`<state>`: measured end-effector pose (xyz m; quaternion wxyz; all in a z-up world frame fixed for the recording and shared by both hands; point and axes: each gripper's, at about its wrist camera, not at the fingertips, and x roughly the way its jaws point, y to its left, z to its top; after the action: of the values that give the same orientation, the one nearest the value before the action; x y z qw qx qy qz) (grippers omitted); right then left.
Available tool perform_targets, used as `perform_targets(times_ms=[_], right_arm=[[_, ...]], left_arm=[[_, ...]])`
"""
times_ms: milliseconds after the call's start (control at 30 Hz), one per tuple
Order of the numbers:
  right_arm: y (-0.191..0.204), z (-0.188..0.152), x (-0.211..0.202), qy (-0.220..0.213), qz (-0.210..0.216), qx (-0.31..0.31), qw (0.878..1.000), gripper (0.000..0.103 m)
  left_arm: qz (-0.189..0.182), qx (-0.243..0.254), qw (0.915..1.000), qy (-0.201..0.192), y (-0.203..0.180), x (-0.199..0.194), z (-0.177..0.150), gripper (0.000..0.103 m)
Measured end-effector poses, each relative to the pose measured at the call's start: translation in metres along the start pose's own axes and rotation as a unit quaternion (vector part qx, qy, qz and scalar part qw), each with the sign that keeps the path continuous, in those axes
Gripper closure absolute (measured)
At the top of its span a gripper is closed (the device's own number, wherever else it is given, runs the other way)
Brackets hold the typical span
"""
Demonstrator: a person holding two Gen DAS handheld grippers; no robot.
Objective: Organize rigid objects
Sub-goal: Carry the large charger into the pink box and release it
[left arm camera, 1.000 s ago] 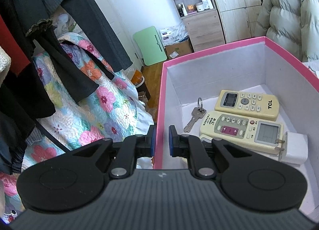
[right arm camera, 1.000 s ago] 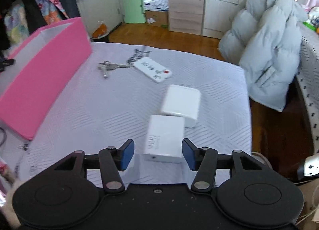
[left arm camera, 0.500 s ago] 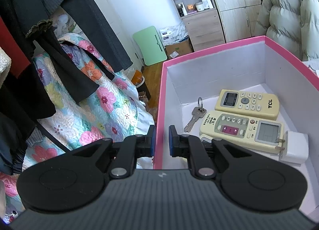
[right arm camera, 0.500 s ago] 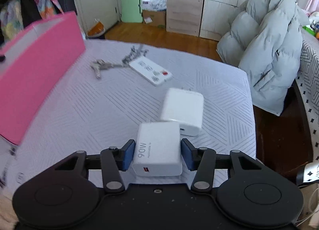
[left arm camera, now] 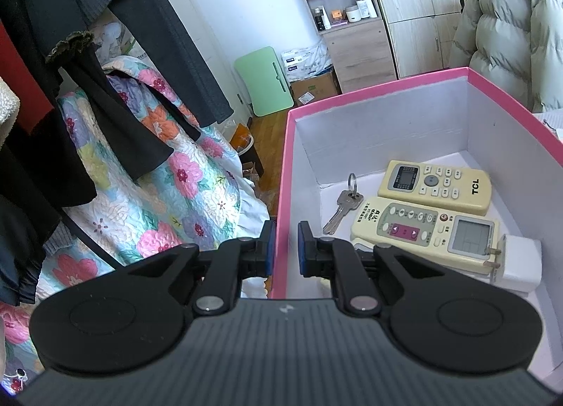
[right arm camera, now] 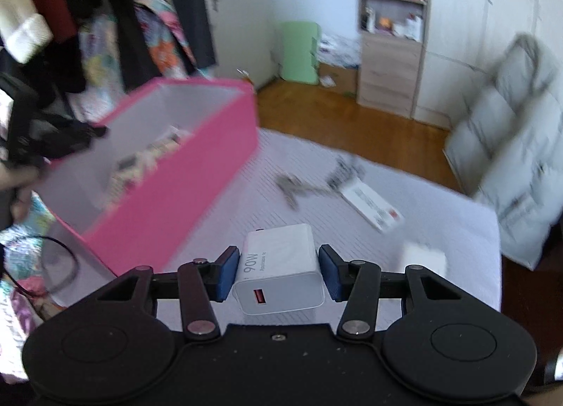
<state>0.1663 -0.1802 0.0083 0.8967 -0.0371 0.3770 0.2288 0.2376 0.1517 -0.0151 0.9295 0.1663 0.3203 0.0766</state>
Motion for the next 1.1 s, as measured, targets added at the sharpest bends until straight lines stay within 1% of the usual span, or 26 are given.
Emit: perform_targets(times_ms=[133,267,367,467,500,567,633,700,800,867,933,967,1000,1033,1100], right_arm=[[0.023,0.030,-0.007,-0.036,0.040,-0.023,0.998,0.049],[0.038,0.053,-0.001,-0.065,0.095,-0.021,0.993,0.048],[0.055,0.065,0.017,-0.064,0.130,-0.025,0.989,0.048],[0.075,0.075,0.044,-0.045,0.154,-0.040,0.986,0.048],[0.084,0.078,0.054,-0.037,0.151,-0.053,0.986,0.048],[0.106,0.081,0.073,-0.022,0.129,-0.098,0.987,0.048],[0.126,0.085,0.096,-0.001,0.112,-0.138,0.984,0.049],[0.135,0.090,0.115,0.023,0.114,-0.146,0.982,0.049],[0.136,0.095,0.138,0.043,0.114,-0.146,0.982,0.049],[0.139,0.094,0.149,0.047,0.100,-0.150,0.982,0.048],[0.143,0.089,0.157,0.059,0.088,-0.166,0.980,0.048],[0.144,0.085,0.156,0.058,0.081,-0.170,0.980,0.048],[0.145,0.083,0.152,0.042,0.081,-0.174,0.981,0.045],[0.143,0.081,0.143,0.025,0.087,-0.171,0.981,0.040],[0.135,0.080,0.126,0.003,0.096,-0.154,0.983,0.038]], left_arm=[[-0.007,-0.012,0.9999,-0.003,0.003,0.000,-0.001,0.092],[-0.012,-0.020,0.9997,-0.005,0.005,-0.001,-0.002,0.092],[-0.018,-0.026,0.9995,-0.007,0.007,-0.001,-0.003,0.092],[-0.018,-0.026,0.9995,-0.007,0.007,-0.001,-0.003,0.092],[-0.018,-0.026,0.9995,-0.006,0.007,-0.001,-0.003,0.092],[-0.019,-0.024,0.9995,-0.007,0.008,0.000,-0.003,0.092],[-0.020,-0.025,0.9995,-0.007,0.008,0.000,-0.003,0.092],[-0.020,-0.026,0.9994,-0.007,0.008,-0.001,-0.003,0.092],[-0.021,-0.028,0.9993,-0.008,0.009,-0.001,-0.004,0.092],[-0.021,-0.027,0.9994,-0.007,0.009,0.000,-0.003,0.092],[-0.020,-0.027,0.9994,-0.007,0.009,-0.001,-0.004,0.092],[-0.020,-0.026,0.9995,-0.006,0.009,-0.001,-0.004,0.092],[-0.019,-0.024,0.9995,-0.006,0.009,0.000,-0.004,0.092],[-0.018,-0.024,0.9995,-0.006,0.009,0.000,-0.004,0.092],[-0.020,-0.026,0.9994,-0.006,0.009,0.000,-0.005,0.092]])
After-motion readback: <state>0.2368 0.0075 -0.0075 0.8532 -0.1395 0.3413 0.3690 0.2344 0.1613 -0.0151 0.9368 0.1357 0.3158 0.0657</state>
